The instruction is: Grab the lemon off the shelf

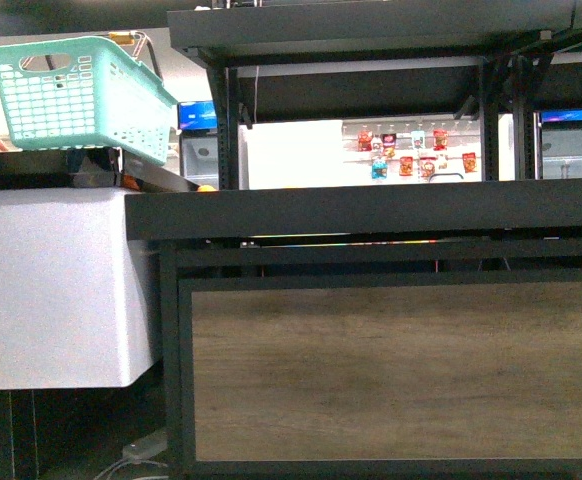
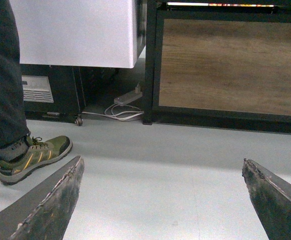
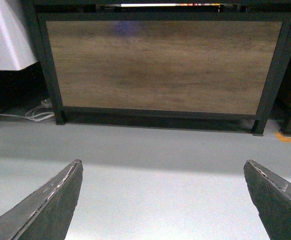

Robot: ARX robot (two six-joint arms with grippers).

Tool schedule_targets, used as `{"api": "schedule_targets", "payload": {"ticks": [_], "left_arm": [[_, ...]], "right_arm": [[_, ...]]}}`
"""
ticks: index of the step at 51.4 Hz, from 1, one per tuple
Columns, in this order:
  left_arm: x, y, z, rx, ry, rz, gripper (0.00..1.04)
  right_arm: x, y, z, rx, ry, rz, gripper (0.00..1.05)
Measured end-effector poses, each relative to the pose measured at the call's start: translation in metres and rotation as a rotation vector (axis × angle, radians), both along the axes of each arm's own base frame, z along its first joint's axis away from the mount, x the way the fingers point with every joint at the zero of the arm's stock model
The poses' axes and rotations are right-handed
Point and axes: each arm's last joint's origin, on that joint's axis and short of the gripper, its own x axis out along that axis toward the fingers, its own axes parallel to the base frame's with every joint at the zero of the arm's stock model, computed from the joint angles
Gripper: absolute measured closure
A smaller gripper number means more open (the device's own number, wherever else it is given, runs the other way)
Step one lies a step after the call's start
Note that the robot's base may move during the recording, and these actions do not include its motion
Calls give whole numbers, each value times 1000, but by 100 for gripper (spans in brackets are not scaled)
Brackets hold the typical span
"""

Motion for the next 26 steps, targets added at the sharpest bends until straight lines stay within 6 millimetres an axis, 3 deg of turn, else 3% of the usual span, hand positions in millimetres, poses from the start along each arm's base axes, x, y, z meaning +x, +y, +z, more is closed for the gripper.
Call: {"api": "schedule_targets", "payload": {"ticks": [26], "left_arm": [[0,0,0,0,0,0,8]], "right_arm": [[0,0,0,0,0,0,8]]}}
